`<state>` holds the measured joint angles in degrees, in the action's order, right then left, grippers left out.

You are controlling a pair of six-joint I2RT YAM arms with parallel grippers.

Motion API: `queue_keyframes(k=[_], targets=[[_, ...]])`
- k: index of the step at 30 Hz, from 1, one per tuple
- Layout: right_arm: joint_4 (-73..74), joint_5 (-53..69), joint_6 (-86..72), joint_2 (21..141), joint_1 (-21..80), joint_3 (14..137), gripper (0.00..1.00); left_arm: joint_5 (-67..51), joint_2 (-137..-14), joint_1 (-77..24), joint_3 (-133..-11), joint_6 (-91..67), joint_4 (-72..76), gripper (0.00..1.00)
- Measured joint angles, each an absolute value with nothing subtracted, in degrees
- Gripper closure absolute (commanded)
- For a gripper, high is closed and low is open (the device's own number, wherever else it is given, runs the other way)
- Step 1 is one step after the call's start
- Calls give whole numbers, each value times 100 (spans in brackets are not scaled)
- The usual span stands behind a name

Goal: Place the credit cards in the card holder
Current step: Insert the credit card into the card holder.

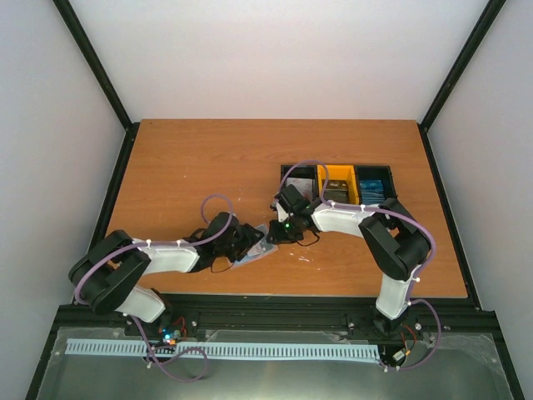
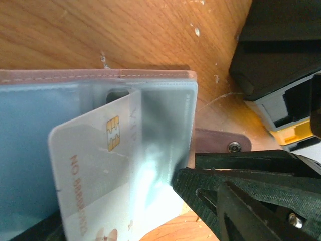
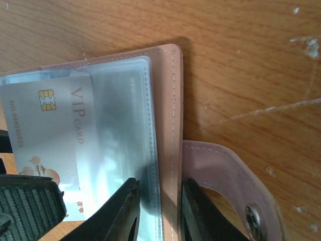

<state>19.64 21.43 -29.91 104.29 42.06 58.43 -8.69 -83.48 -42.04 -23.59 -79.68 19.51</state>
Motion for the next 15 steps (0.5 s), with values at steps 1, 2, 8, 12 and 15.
queue_keyframes(k=[1,2,8,12,15], targets=[[1964,2141,-2991,10429,4209,5843,75,-858,-8350,-4211,-2469,-7999,1750,34],[1964,2141,-2991,10429,4211,5843,75,-851,-8350,-4215,-2565,-8036,1575,32],[1964,2141,-2982,10429,4211,5843,75,-834,-8346,-4224,-2851,-8167,963,30],[1964,2141,-2985,10429,4211,5843,75,-838,-8344,-4224,-2967,-8182,698,31],[1964,2141,-2985,10429,4211,5843,75,-838,-8344,-4224,-3059,-8204,462,31]])
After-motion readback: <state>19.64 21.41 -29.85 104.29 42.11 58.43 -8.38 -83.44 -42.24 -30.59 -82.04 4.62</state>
